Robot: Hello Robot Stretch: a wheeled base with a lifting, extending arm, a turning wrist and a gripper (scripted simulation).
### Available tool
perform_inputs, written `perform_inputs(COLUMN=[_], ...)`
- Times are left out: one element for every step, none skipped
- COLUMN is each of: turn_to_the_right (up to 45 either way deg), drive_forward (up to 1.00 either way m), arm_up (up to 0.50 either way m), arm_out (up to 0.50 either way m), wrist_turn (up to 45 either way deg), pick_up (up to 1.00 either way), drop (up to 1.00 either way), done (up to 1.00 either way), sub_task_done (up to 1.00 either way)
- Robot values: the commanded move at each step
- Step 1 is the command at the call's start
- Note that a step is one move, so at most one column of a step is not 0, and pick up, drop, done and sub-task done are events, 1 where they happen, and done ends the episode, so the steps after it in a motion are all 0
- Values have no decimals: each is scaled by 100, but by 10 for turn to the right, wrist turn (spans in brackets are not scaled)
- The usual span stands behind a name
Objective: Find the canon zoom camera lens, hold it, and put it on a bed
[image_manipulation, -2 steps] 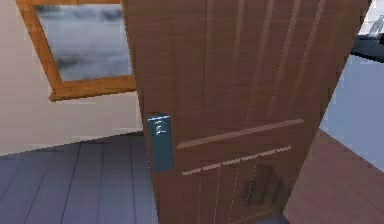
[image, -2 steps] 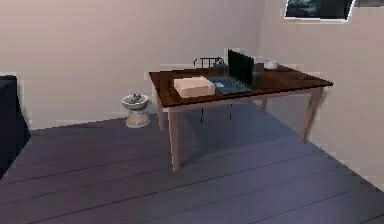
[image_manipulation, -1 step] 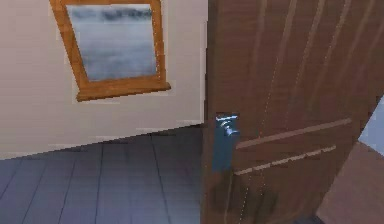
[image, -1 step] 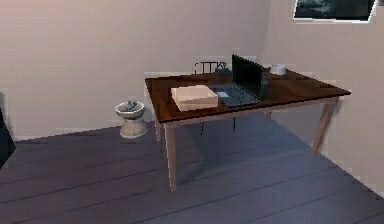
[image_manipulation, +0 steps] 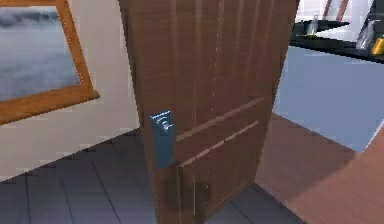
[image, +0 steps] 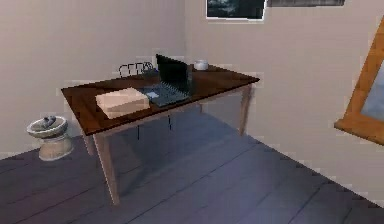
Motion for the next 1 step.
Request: perform_inputs(turn_to_the_right=[0], drive_forward=[75], arm_up=[0], arm_out=[0], wrist_turn=[0], pick_up=[0], drop=[0], done=[0], sub_task_done=[0])
